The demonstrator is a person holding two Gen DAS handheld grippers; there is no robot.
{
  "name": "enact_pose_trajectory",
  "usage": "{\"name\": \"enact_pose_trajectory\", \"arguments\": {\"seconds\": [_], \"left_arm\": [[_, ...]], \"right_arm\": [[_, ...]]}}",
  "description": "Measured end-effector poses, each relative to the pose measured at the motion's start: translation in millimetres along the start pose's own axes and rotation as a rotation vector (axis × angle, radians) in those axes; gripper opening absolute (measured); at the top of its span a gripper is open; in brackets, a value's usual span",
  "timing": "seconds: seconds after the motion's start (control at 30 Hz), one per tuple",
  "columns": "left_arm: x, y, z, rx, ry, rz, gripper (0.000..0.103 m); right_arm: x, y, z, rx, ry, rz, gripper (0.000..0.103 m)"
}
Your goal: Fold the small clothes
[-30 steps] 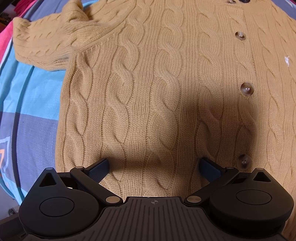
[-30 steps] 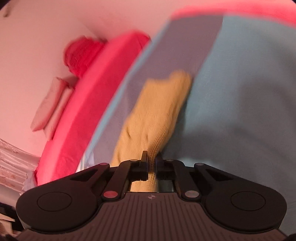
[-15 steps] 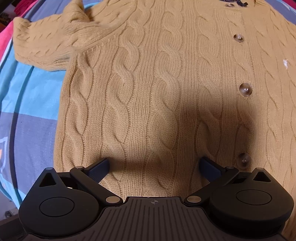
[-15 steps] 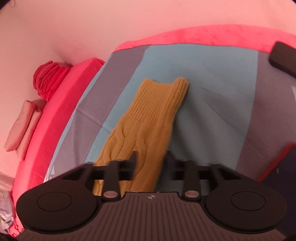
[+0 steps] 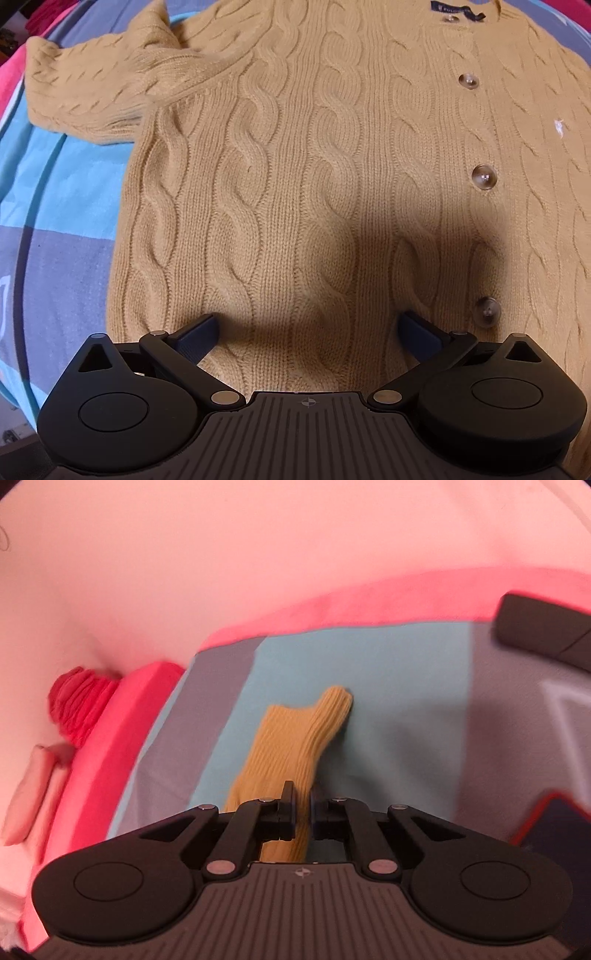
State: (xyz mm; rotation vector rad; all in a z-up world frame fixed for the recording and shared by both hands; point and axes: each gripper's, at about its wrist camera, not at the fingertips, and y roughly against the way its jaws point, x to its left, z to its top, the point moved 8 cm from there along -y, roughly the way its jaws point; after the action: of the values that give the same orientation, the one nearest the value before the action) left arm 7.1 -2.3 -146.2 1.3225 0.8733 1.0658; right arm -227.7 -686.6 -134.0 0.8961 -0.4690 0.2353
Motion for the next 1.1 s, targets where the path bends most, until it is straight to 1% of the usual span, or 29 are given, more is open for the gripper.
{"name": "enact_pose_trajectory", "arguments": {"seconds": [0.07,0.1,0.17,0.23,0.27,0.4,0.47,0.53,0.6,0.7,0.83,0.9,0.97,1.0,1.03,1.1], "left_arm": [[1.6,1.0,-2.4,-0.007,0.0,-0.003,0.103],[2.2,2.2,-2.8,-0.01,-0.004,-0.003,0.103],[2.6,4.1,-4.0,-0.012,-0.009,-0.008,0.103],[5.6,9.4,-4.1,-0.022,0.0,-0.023,0.103],[8.4,12.4,-3.4,-0.029,0.004,-0.02,0.103],[21.3,25.2,4.4,-0.077,0.021,0.002,0.103],[30.9,31.7,7.7,-0.102,0.04,0.001,0.103],[42.5,38.6,10.8,-0.131,0.061,-0.006,0.103],[51.7,44.5,14.0,-0.163,0.071,0.005,0.103],[70.4,55.5,19.7,-0.211,0.088,0.025,0.103],[100.1,56.4,22.4,-0.244,0.145,0.026,0.103],[116.2,55.3,17.4,-0.247,0.182,0.02,0.103],[132.5,52.8,9.9,-0.246,0.209,0.026,0.103],[140.1,51.9,5.5,-0.245,0.218,0.031,0.103],[147.7,50.2,1.0,-0.241,0.227,0.038,0.103],[161.5,47.0,-7.5,-0.232,0.249,0.047,0.103]], "right_arm": [[3.2,5.0,-2.3,-0.009,0.037,-0.005,0.009],[4.7,8.8,-2.9,-0.018,0.03,0.01,0.009],[10.3,11.1,-7.1,-0.007,0.029,0.025,0.009],[28.9,19.6,-9.3,-0.038,0.113,0.028,0.009],[40.2,26.9,-10.5,-0.058,0.158,0.047,0.009],[92.5,65.6,-23.2,-0.126,0.307,0.163,0.009],[122.5,87.5,-39.1,-0.141,0.38,0.233,0.009],[154.6,110.8,-60.4,-0.146,0.434,0.323,0.009],[187.3,133.7,-88.7,-0.144,0.492,0.413,0.009],[236.7,163.1,-142.7,-0.114,0.585,0.549,0.009],[297.6,196.8,-233.4,-0.049,0.739,0.718,0.009],[320.0,207.3,-284.0,-0.006,0.821,0.771,0.009],[336.1,218.8,-330.7,0.055,0.866,0.814,0.009],[341.8,219.2,-350.3,0.082,0.889,0.825,0.009],[346.6,229.1,-374.1,0.111,0.913,0.829,0.009],[357.6,234.3,-408.4,0.163,0.95,0.841,0.009]]}}
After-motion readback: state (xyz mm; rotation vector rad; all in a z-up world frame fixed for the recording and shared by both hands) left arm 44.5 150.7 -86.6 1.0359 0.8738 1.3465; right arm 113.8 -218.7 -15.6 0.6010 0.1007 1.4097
